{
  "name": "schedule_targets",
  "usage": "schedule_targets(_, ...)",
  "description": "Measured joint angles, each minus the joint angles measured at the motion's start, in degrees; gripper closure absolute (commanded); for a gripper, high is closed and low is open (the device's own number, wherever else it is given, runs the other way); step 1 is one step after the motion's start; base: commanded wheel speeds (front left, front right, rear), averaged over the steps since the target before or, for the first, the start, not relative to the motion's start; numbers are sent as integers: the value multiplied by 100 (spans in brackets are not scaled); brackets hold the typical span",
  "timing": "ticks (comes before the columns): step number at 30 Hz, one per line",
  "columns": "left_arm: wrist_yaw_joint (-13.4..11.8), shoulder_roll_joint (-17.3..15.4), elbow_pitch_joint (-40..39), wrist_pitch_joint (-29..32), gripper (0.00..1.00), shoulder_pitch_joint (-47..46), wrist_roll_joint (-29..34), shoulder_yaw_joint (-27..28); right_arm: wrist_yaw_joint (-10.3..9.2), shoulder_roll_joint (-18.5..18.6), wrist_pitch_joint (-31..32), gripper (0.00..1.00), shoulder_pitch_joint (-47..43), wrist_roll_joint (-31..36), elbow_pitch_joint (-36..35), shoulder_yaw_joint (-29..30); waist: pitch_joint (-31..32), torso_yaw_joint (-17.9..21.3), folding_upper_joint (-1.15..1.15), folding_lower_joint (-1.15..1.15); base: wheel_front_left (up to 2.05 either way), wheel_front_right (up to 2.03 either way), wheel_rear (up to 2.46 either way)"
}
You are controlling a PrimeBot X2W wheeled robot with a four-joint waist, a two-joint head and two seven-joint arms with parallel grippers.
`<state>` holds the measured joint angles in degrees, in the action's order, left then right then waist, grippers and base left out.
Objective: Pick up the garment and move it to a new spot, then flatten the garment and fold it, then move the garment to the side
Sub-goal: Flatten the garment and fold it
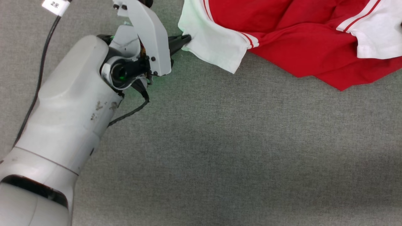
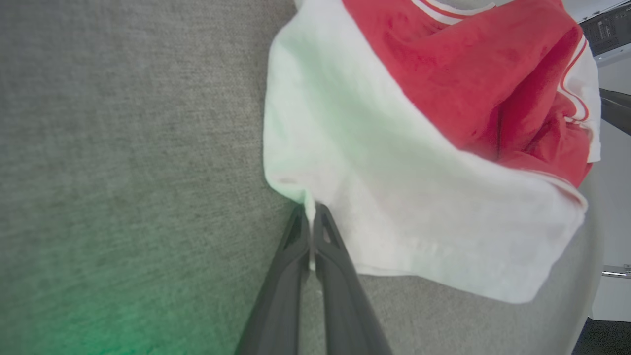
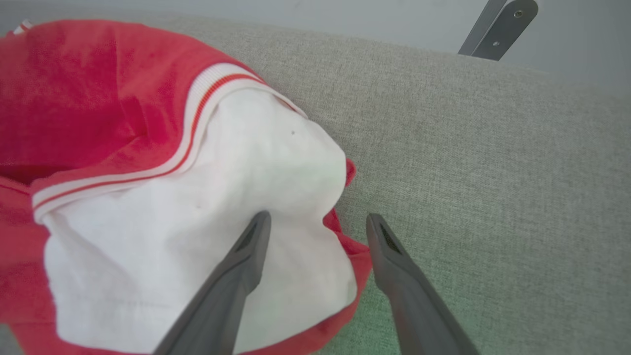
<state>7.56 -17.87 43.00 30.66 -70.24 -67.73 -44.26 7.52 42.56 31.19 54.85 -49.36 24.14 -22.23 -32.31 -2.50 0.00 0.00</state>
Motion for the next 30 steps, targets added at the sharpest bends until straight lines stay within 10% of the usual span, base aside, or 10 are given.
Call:
schedule_targets(7,0,-14,43,-22,100,-57,-108,-99,0,18,40,4,70,-26,-81,-98,-9,27,0,0,0,0,0)
schedule_targets(9,0,-7,52,-36,100,-80,-136,-136,0,15,41,53,70,-49,-75,-131,-14,22,0,0,0,0,0)
schedule_targets(14,0,-11,65,-52,100,-137,-194,-208,-1,12,16,97,105,-97,-46,-187,-29,3,0,0,0,0,0)
schedule_targets(30,-1,-104,65,-147,100,-141,-424,-405,0,11,-180,100,148,-211,-24,-224,45,34,0,0,0,0,0)
